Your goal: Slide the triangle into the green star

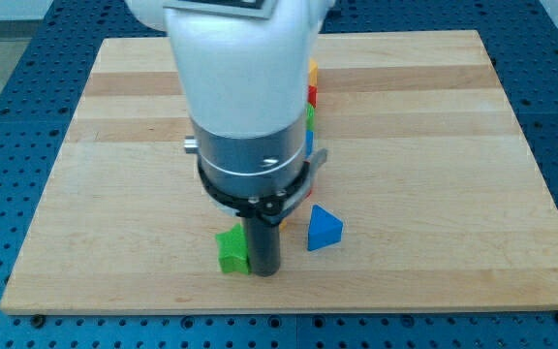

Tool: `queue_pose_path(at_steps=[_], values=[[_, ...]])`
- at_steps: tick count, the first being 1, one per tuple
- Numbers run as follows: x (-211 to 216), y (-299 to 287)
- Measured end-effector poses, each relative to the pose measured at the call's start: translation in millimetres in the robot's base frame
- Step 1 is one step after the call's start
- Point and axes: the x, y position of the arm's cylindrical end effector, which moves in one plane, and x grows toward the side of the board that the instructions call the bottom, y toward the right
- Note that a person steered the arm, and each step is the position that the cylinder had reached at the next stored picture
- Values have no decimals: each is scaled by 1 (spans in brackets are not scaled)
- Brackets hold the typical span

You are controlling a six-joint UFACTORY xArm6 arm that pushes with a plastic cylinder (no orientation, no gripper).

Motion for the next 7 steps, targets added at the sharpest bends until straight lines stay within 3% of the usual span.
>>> queue_pose_path(at_steps=[2,4,6,7], values=[[0,1],[0,37],[0,116],[-11,118]])
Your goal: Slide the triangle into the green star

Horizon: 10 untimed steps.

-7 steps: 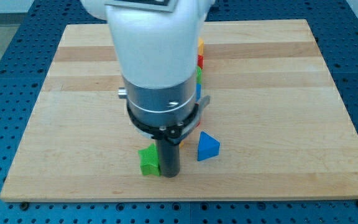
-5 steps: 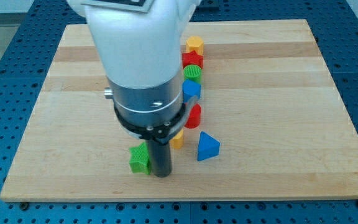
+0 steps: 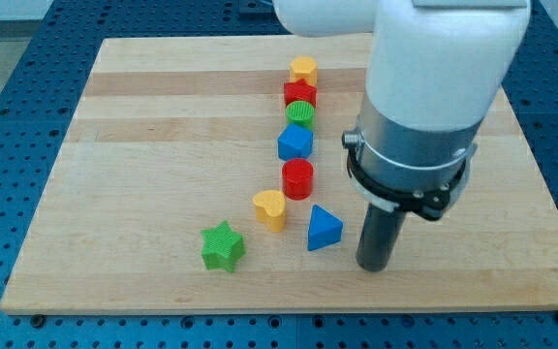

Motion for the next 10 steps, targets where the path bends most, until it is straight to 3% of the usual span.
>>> queue_pose_path(at_steps=[1,10], values=[[-73,-21],[-24,-48]])
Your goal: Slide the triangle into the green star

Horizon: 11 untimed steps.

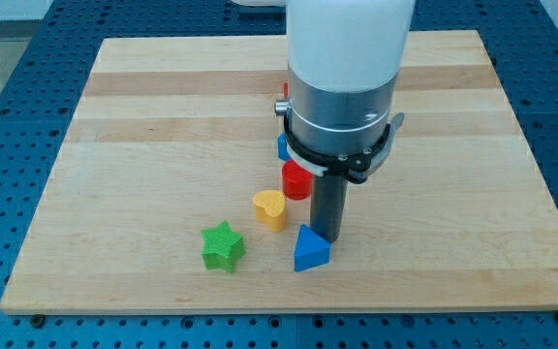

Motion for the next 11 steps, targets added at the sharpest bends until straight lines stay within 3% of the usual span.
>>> queue_pose_path(at_steps=[3,6,11], values=[[26,15],[27,-13],[24,-10]])
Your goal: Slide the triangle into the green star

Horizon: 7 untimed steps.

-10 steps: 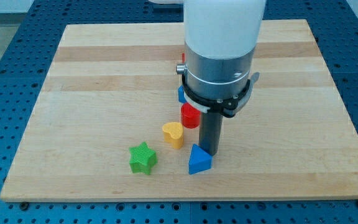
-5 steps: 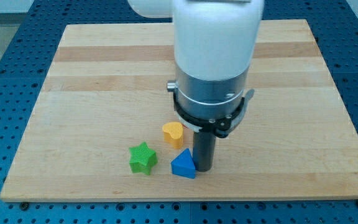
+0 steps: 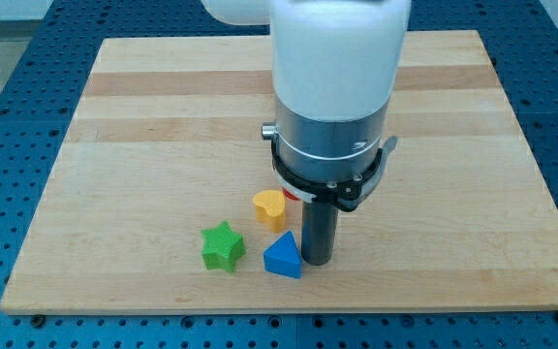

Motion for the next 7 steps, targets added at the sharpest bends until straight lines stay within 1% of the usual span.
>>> queue_pose_path(at_steps=[2,4,7], values=[[6,16],[18,18],[18,18]])
